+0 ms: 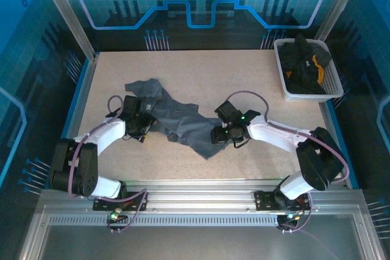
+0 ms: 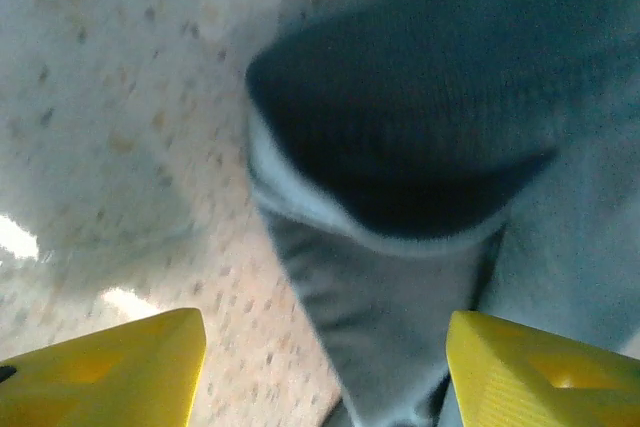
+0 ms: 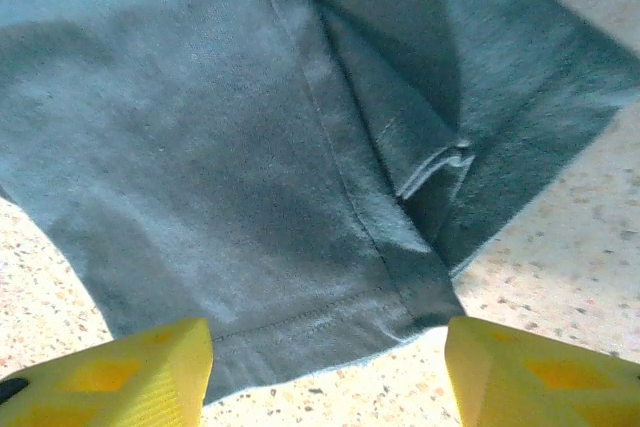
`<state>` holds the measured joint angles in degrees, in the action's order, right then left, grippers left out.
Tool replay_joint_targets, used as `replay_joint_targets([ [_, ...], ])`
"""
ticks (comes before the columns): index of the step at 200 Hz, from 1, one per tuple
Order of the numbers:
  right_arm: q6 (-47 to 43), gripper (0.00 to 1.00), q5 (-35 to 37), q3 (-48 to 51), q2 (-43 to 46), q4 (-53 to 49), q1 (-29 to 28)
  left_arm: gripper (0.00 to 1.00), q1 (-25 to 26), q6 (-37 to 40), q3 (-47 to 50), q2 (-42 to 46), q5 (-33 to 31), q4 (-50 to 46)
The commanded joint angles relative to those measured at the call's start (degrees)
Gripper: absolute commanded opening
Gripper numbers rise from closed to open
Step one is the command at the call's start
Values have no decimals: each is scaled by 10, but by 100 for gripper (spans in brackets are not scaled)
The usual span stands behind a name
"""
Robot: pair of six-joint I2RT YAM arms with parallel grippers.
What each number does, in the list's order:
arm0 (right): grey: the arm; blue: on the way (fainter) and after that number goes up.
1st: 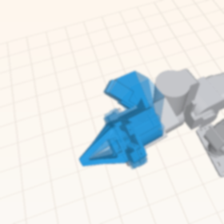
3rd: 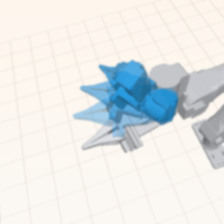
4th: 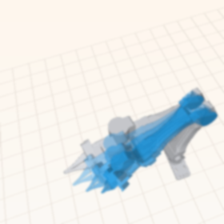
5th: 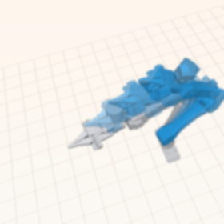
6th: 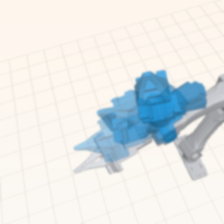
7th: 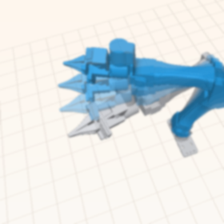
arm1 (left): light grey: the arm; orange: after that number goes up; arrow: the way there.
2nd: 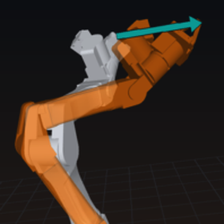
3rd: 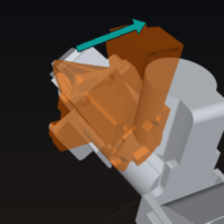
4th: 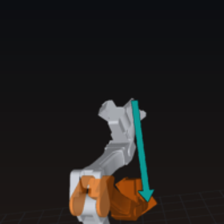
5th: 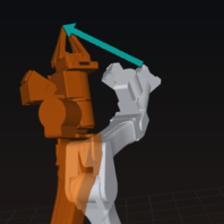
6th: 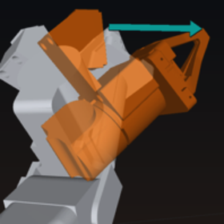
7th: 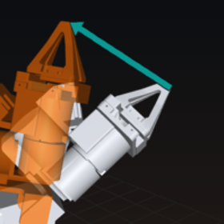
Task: Fold and stack the t-shirts
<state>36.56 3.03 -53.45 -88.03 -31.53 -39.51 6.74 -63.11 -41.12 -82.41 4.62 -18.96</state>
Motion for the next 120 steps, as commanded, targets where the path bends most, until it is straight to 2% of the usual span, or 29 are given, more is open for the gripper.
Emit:
replay_joint_targets([
  [1,-1,64,-33,-25,-53,-17,-9,64,-7,2,-17,-48,19,69],
  [22,2,61,-45,-66,-108,-38,-12,52,-8,6,-29,-90,20,74],
  [46,11,56,-49,-119,-156,-89,-14,34,-10,10,-25,-98,-2,73],
  [53,14,54,-49,-125,-162,-96,-13,26,-13,16,-23,-95,-6,78],
  [61,17,48,-48,-126,-163,-95,-12,13,-17,25,-22,-92,-6,81],
  [71,24,27,-44,-125,-163,-95,-11,0,-22,33,-20,-85,-6,83],
  [79,30,7,-39,-125,-161,-97,-8,0,-25,39,-19,-76,-7,82],
  [84,35,0,-34,-125,-156,-101,-5,0,-26,43,-19,-68,-9,80],
  [120,55,0,8,-127,-55,-123,17,0,-28,68,-25,23,-33,35],
])
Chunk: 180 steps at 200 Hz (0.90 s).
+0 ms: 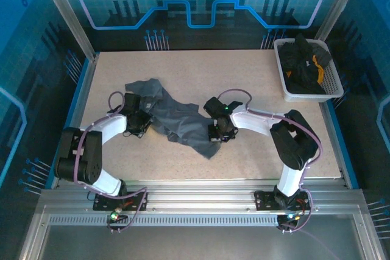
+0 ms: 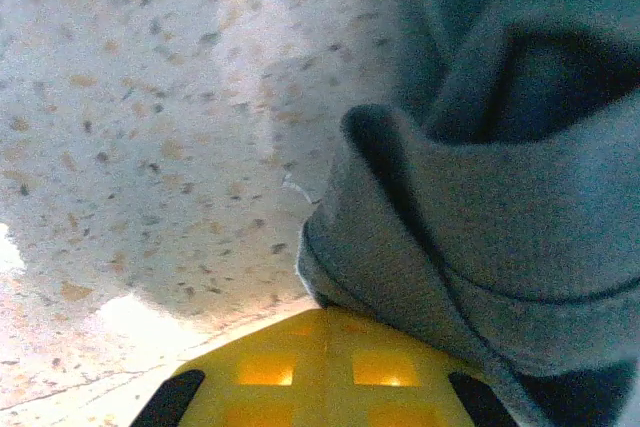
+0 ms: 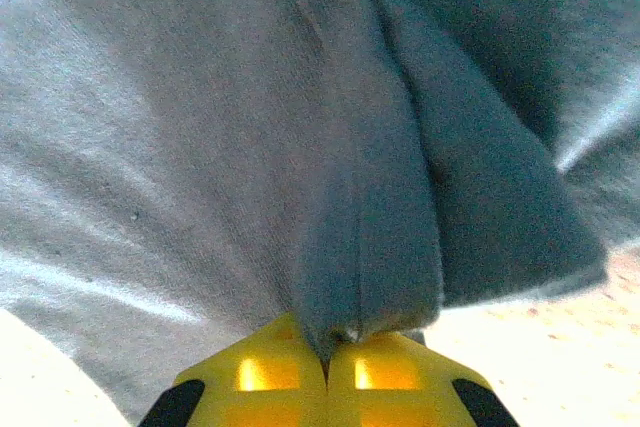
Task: Fold and stack the t-shirts
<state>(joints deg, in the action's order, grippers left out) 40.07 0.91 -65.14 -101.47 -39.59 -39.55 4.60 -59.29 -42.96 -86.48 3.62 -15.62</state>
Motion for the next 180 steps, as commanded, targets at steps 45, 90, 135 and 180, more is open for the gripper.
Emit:
replay_joint_targets([
  [45,24,0,30,-48,169,-103,78,0,-16,28,-8,139,-42,-50],
  [90,49,0,39,-68,209,-160,153,0,-19,22,-19,169,-78,-98],
  [135,64,0,40,-111,187,-170,228,0,-19,11,-7,186,-88,-109],
  [180,102,0,-10,-213,94,-186,316,0,-24,17,-7,205,-113,-123],
])
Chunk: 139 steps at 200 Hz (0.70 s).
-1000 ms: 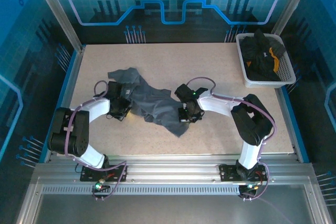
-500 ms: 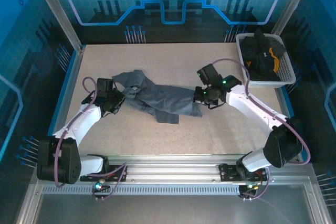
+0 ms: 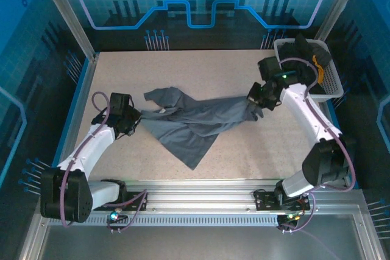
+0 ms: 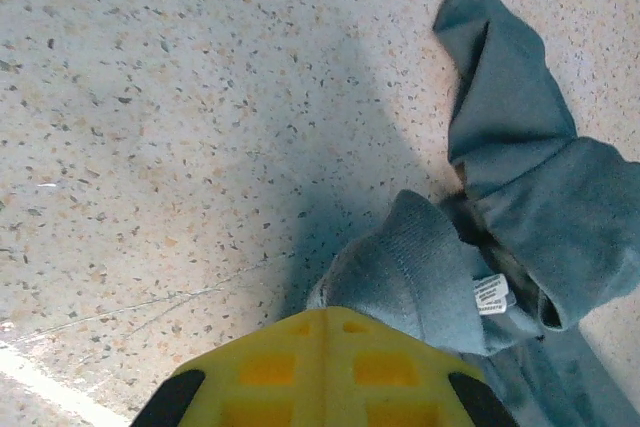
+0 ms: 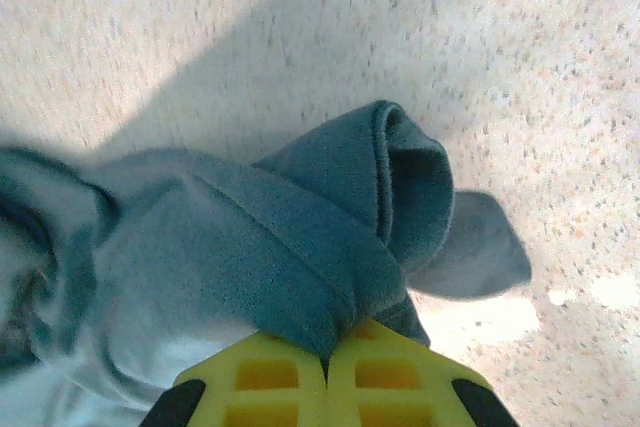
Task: Fold and stack the t-shirts
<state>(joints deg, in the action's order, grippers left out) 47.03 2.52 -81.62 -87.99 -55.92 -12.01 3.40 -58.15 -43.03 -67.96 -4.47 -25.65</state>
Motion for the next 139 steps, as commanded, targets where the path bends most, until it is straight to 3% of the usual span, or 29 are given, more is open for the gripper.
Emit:
replay_joint_targets([
  [1,34,0,-27,-50,-43,-23,42,0,-12,7,-7,20,-32,-23],
  [49,32,0,-67,-115,-145,-9,94,0,-67,70,-52,-39,-18,5],
  [84,15,0,-76,-204,-243,-48,94,0,-92,110,-136,-159,69,40],
  [93,14,5,-71,-212,-253,-56,94,0,-82,111,-149,-173,93,42],
  [106,7,19,-56,-206,-252,-61,96,0,-49,113,-150,-173,107,35],
  [110,6,24,-48,-202,-249,-62,96,7,-37,110,-146,-170,111,29],
  [120,-4,34,-30,-187,-233,-61,97,35,-2,92,-134,-162,119,6],
  [139,-31,47,-2,-148,-187,-54,98,54,70,26,-80,-137,140,-18],
])
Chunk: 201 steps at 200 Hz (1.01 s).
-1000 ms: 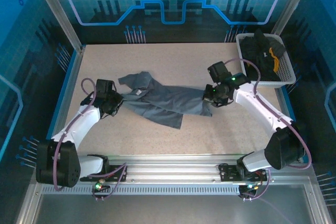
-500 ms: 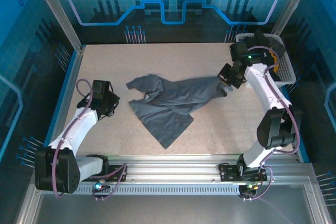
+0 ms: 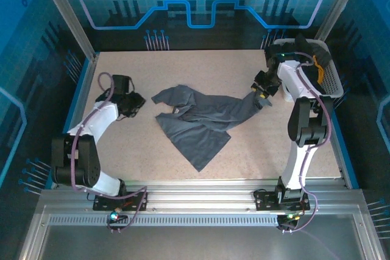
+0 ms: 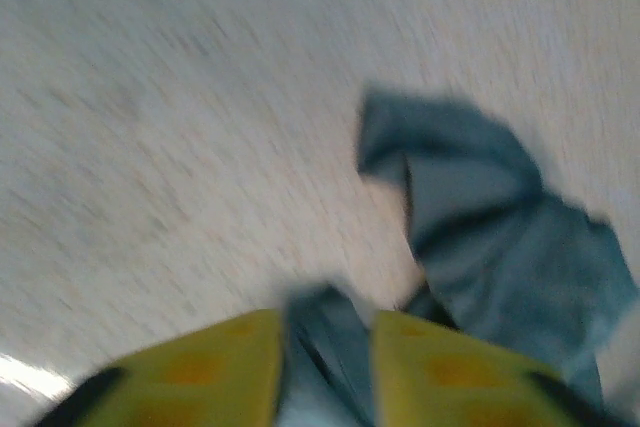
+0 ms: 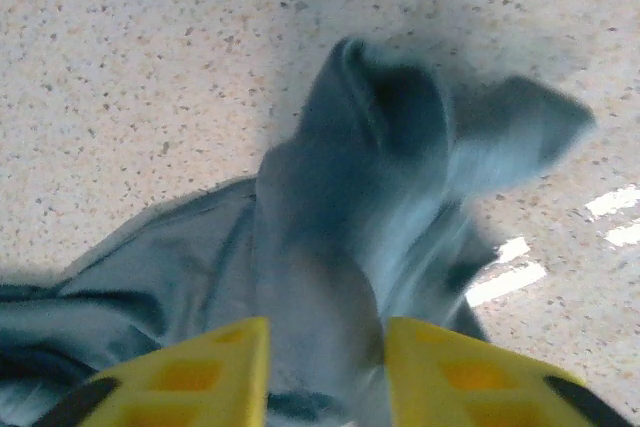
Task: Fold and stack the t-shirts
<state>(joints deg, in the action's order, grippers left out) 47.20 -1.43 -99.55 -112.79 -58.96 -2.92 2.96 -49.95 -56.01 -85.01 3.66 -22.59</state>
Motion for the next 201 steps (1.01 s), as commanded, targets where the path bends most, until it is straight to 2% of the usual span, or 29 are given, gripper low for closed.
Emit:
replay_joint_targets([
  [1,-33,48,39,34,64,-23,7,54,78,-59,53,36,59,-48],
  [17,-52,53,45,76,110,-11,6,55,129,-127,108,61,64,-16],
  [32,-68,56,40,119,155,7,1,58,149,-165,135,64,59,15],
  [81,-93,59,8,204,235,36,-43,60,158,-160,109,-41,71,71],
  [101,-87,59,2,240,254,40,-54,56,172,-172,101,-82,81,99],
  [113,-82,59,2,264,265,47,-56,52,182,-172,87,-109,83,100],
  [121,-81,59,4,279,273,51,-56,45,187,-170,79,-121,78,100],
  [133,-83,58,10,297,278,57,-55,29,189,-173,75,-130,66,109],
  [149,-89,57,21,319,274,66,-53,0,185,-176,71,-120,39,108],
  [178,-82,58,9,353,256,95,-31,0,155,-159,75,-43,-17,57],
  [201,-77,59,15,357,228,115,-17,0,92,-147,119,33,-11,33],
])
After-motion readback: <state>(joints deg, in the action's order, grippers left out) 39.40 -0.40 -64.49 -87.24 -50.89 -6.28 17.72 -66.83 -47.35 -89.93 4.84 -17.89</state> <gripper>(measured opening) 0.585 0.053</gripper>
